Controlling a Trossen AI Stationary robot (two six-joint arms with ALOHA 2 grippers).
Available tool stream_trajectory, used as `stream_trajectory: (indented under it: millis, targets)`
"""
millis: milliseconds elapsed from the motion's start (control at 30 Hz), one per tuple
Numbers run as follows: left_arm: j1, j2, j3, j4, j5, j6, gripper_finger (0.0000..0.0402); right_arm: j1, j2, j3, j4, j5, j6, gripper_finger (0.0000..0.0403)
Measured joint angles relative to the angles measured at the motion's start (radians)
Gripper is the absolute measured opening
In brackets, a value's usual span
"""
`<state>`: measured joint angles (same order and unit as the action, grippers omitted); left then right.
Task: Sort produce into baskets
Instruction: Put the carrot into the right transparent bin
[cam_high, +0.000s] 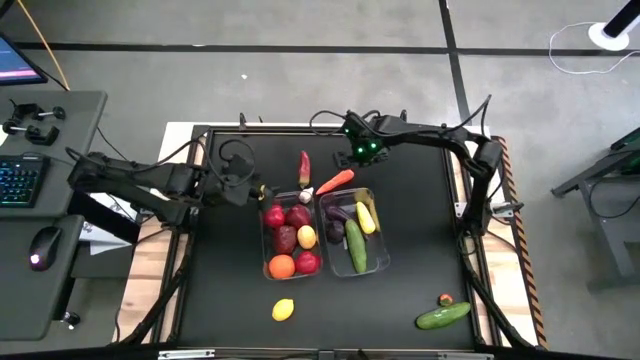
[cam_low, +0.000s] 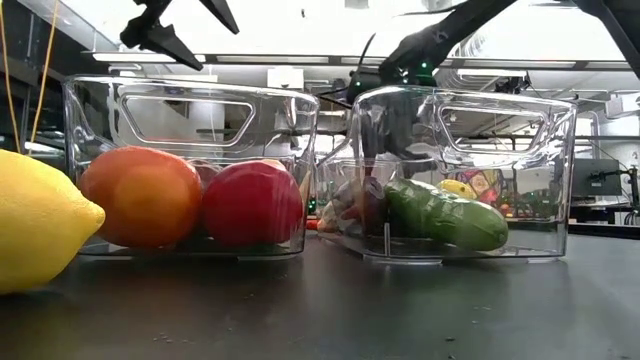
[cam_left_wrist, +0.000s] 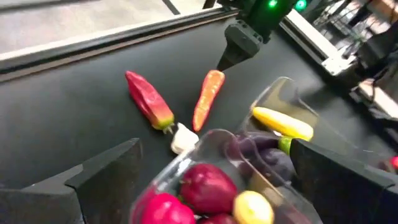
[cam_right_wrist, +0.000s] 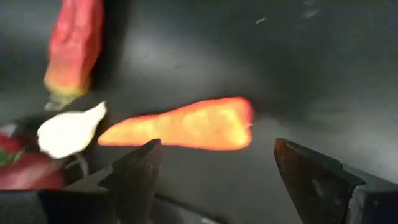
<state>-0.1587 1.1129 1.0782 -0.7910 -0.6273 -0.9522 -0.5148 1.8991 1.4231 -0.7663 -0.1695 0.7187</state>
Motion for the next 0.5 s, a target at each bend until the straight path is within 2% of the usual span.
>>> stream_trajectory:
  millis: [133, 233, 367, 500]
  targets:
    - [0.045, 0.016, 0.000, 0.004, 0.026, 0.089, 0.0397, -0.002, -0.004, 0.000, -0.010, 0.037, 0.082, 0.0304]
    - [0.089, 0.027, 0.000, 0.004, 0.091, 0.154, 0.0397, 0.004, -0.004, 0.000, 0.022, 0.108, 0.212, 0.0304]
    - [0.140, 0.050, 0.000, 0.004, 0.177, 0.265, 0.0397, 0.008, -0.004, 0.000, 0.073, 0.135, 0.381, 0.0304]
    - [0.173, 0.072, -0.001, 0.004, 0.268, 0.361, 0.0397, 0.029, -0.004, 0.000, 0.046, 0.181, 0.522, 0.0304]
